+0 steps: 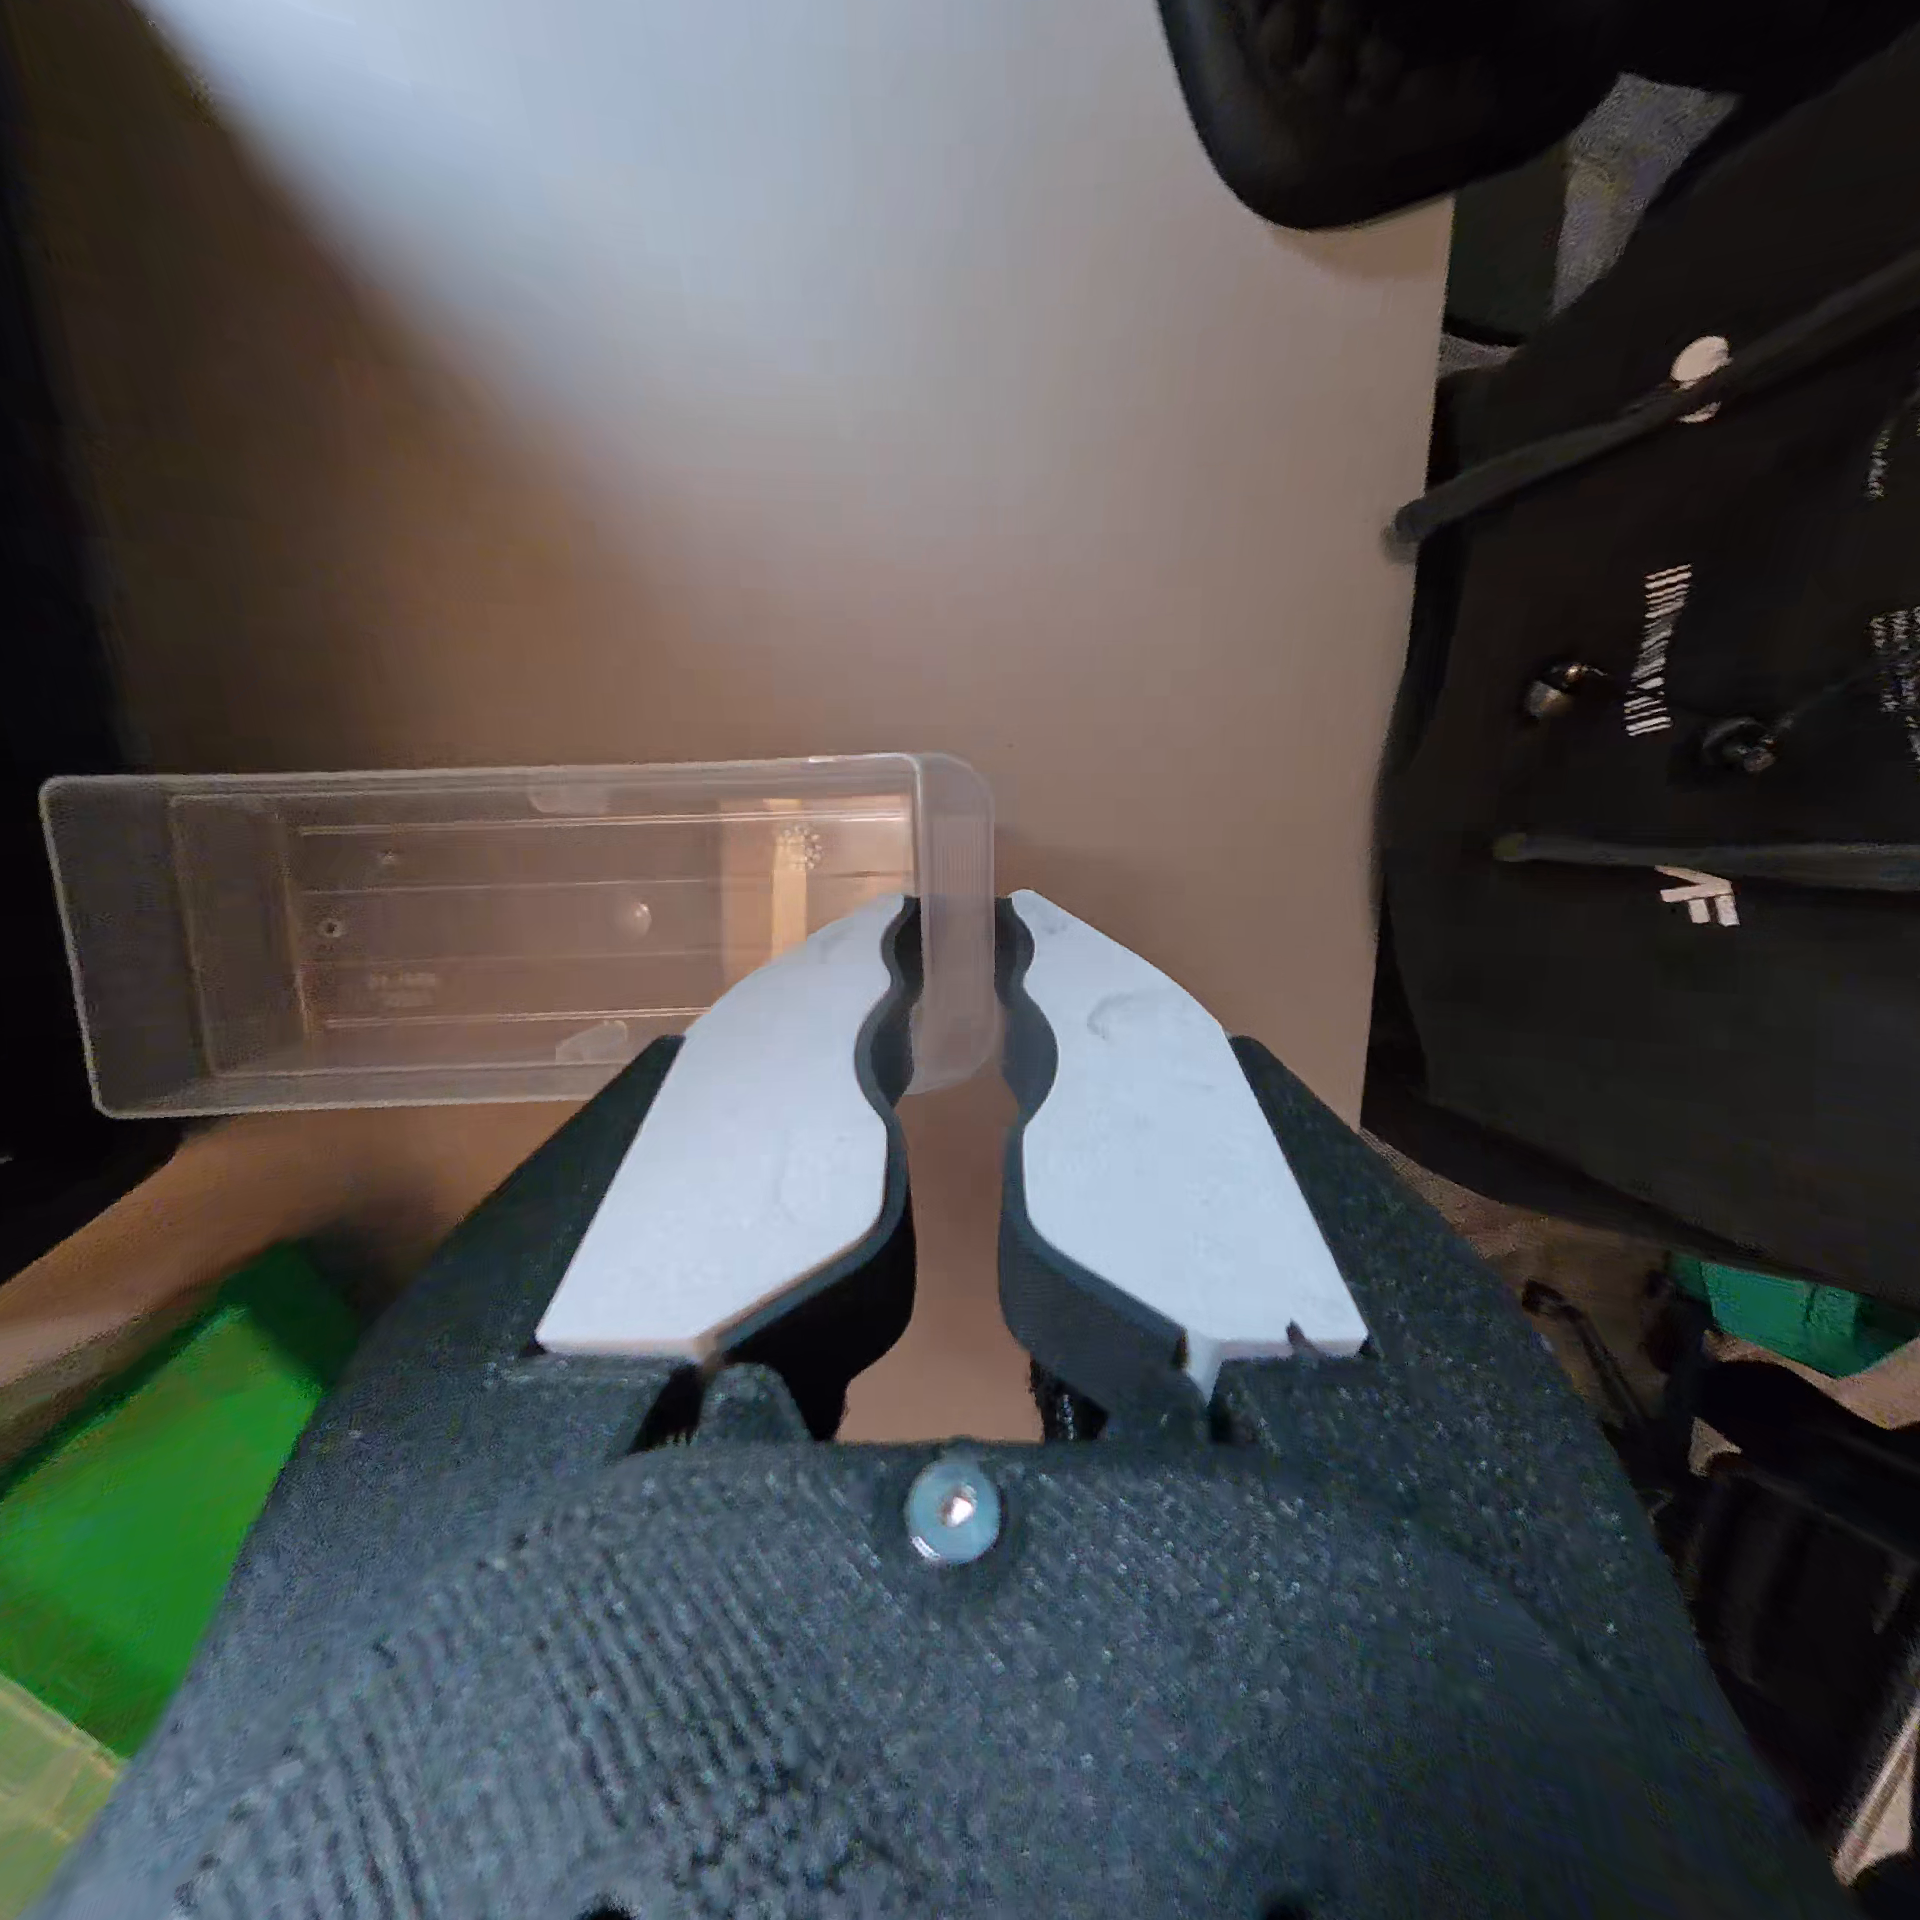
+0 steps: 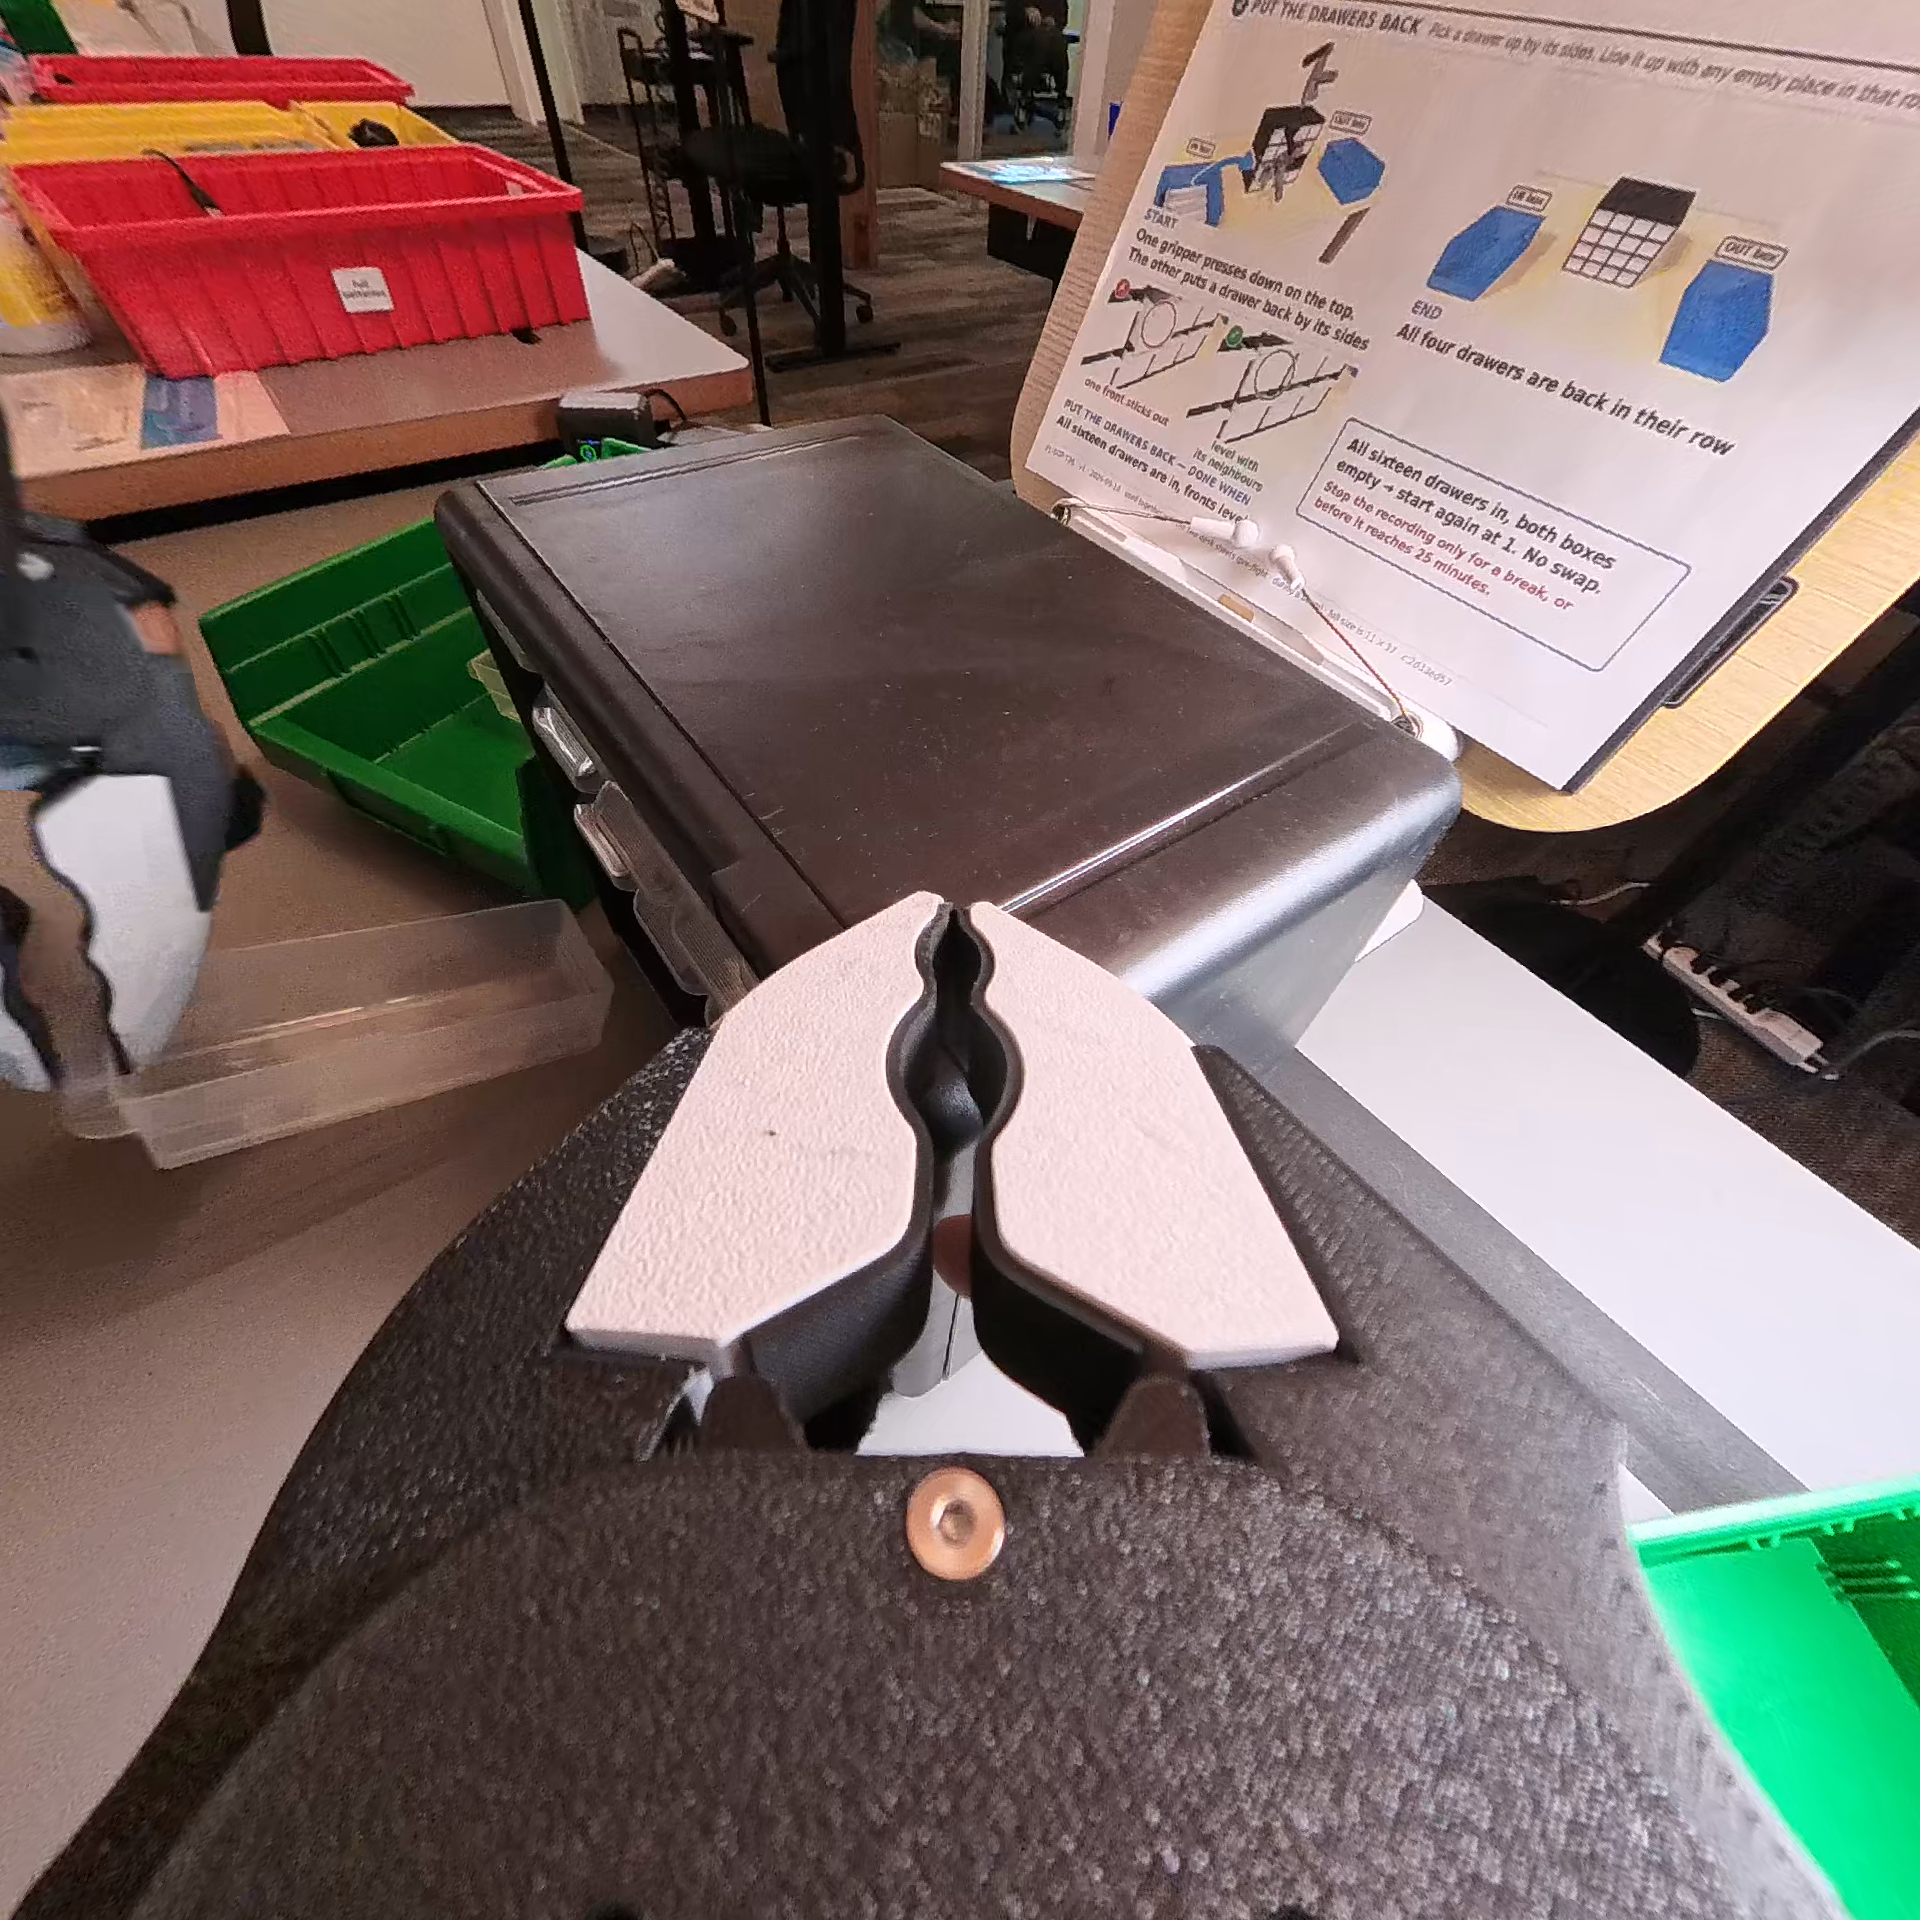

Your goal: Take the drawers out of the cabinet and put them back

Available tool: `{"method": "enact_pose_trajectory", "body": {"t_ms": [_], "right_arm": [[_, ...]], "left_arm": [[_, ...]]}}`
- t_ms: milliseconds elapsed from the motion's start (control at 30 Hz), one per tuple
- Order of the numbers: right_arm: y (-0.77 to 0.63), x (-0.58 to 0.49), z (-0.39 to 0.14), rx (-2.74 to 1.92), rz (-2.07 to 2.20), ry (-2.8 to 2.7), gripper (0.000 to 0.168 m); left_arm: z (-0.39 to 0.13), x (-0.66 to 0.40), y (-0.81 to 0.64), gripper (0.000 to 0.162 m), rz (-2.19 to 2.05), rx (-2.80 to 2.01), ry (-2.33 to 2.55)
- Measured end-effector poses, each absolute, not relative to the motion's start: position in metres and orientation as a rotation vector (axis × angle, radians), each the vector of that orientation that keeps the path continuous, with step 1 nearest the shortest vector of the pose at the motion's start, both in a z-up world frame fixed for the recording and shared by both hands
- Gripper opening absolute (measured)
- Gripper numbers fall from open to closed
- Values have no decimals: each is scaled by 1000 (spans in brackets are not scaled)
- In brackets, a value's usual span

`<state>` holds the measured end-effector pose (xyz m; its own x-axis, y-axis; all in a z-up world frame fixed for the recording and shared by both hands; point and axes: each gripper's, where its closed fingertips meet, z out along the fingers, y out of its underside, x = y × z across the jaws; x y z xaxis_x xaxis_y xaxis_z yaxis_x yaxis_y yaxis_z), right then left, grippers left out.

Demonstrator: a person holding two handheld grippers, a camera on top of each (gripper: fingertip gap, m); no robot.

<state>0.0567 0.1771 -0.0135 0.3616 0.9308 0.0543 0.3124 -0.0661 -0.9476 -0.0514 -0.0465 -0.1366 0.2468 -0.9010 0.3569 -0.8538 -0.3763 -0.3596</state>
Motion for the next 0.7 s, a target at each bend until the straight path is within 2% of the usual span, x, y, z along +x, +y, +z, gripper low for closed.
{"method": "enact_pose_trajectory", "body": {"t_ms": [300,700], "right_arm": [[177,57,-13,-1593,788,-1148,0],[176,57,-13,-1588,782,-1148,0]], "left_arm": [[-148,-63,-17,13,-774,-2471,1587],[-164,-66,-2,15,-435,-2276,1639]]}}
